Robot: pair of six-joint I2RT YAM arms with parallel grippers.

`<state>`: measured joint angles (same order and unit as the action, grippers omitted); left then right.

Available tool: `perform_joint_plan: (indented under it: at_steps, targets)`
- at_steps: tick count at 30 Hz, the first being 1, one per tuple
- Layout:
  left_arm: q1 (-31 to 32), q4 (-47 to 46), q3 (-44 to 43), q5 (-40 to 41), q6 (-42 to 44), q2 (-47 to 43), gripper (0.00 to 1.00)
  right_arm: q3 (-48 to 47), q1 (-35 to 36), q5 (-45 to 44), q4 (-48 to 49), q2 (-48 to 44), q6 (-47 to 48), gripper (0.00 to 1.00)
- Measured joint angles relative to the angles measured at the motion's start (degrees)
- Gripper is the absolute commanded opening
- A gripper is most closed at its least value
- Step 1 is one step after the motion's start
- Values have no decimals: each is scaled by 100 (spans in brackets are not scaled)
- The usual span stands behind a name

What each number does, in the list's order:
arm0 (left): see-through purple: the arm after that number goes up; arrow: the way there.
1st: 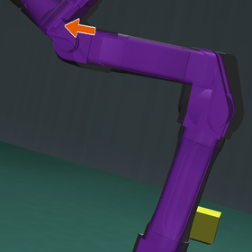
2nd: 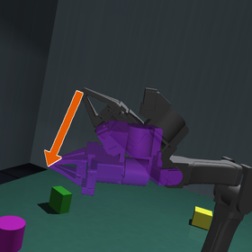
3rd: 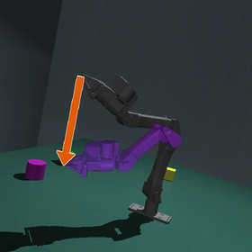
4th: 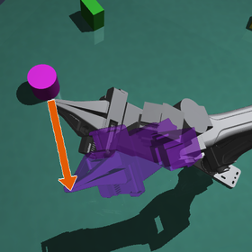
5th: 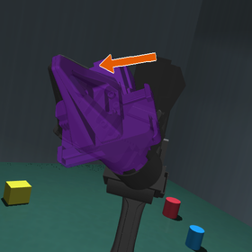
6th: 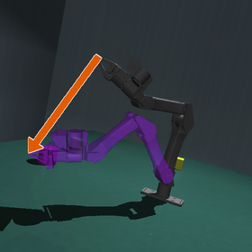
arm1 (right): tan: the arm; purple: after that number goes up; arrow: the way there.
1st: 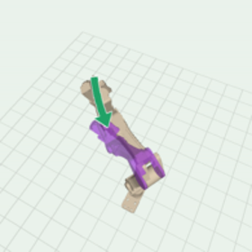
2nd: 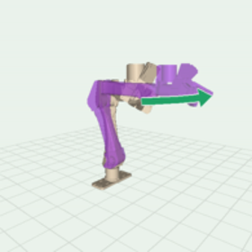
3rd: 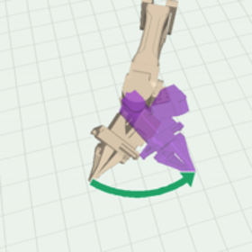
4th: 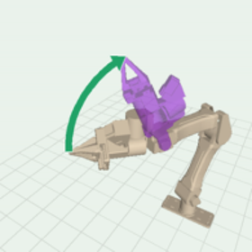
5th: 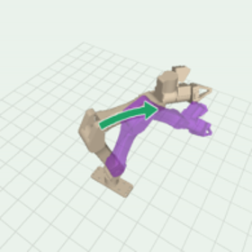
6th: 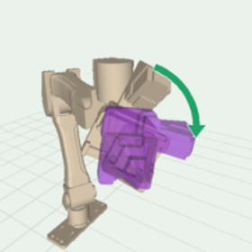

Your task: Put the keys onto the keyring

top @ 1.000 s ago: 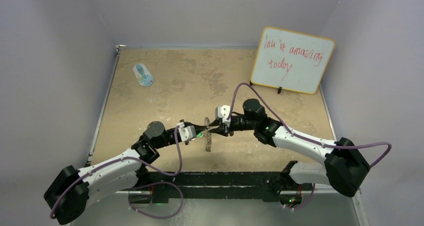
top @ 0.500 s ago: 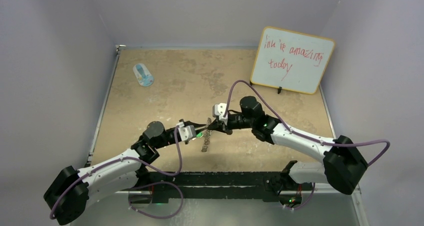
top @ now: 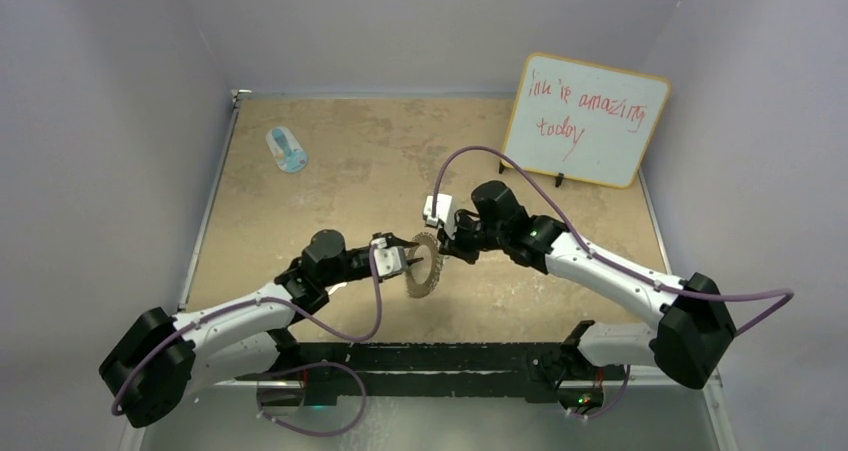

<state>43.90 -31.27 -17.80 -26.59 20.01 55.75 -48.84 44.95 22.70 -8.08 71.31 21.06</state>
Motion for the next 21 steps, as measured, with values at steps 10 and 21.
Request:
perform_joint_plan:
  at_steps: [10,21]
  targets:
    - [0,-474,-164,-514,68,949,33,-262,0,-149,-1294,181,363,0]
    - [28,-977,-299,-1176,70,1543,21,-326,0,461,-1222,210,474,0]
